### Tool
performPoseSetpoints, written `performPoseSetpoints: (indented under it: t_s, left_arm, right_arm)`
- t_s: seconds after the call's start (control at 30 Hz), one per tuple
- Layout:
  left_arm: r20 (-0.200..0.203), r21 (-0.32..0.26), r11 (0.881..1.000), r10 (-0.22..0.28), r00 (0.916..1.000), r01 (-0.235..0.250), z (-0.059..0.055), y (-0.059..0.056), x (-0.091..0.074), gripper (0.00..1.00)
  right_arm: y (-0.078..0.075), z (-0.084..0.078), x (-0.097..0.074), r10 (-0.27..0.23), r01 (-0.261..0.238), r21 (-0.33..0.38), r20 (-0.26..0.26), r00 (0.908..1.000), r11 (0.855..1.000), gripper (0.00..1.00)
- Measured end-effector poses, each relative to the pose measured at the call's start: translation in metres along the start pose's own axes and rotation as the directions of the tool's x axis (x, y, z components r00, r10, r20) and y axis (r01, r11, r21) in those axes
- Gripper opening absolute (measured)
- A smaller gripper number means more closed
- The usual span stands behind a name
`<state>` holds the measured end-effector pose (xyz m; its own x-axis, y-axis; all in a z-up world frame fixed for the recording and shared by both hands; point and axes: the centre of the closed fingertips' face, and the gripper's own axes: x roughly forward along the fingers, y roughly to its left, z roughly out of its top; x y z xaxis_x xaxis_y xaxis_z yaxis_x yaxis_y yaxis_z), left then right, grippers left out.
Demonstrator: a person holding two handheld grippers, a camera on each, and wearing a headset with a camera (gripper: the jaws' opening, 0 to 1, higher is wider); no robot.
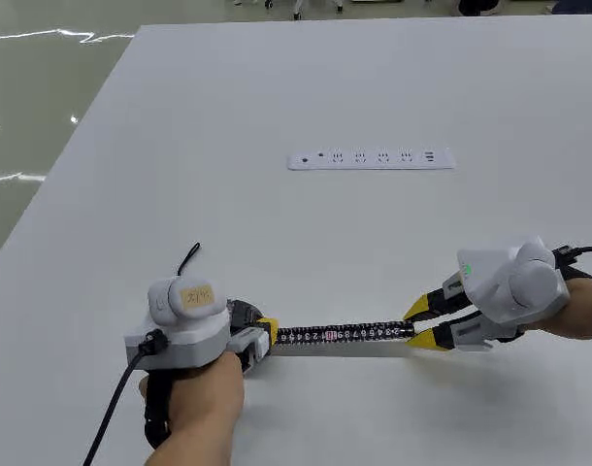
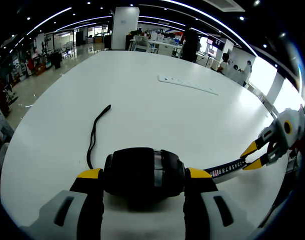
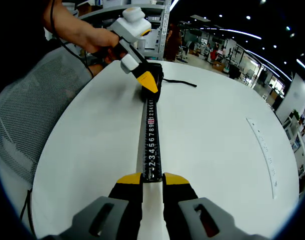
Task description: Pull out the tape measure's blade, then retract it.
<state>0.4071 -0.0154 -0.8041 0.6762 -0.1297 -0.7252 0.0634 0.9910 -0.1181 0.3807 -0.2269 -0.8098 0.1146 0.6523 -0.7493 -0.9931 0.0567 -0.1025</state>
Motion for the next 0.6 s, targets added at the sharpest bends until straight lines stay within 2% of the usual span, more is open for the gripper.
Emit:
performPoseSetpoints:
  t_s: [0.6]
  left_arm:
    - [0.001, -0.004, 1.0, -0.001, 1.0, 0.001, 0.0008, -0.0002, -0.0006, 0.61]
  right_arm:
    - [-0.0007, 0.0039, 0.0021, 0.002, -0.002, -0.004, 0.001, 1.0, 1.0, 0.14]
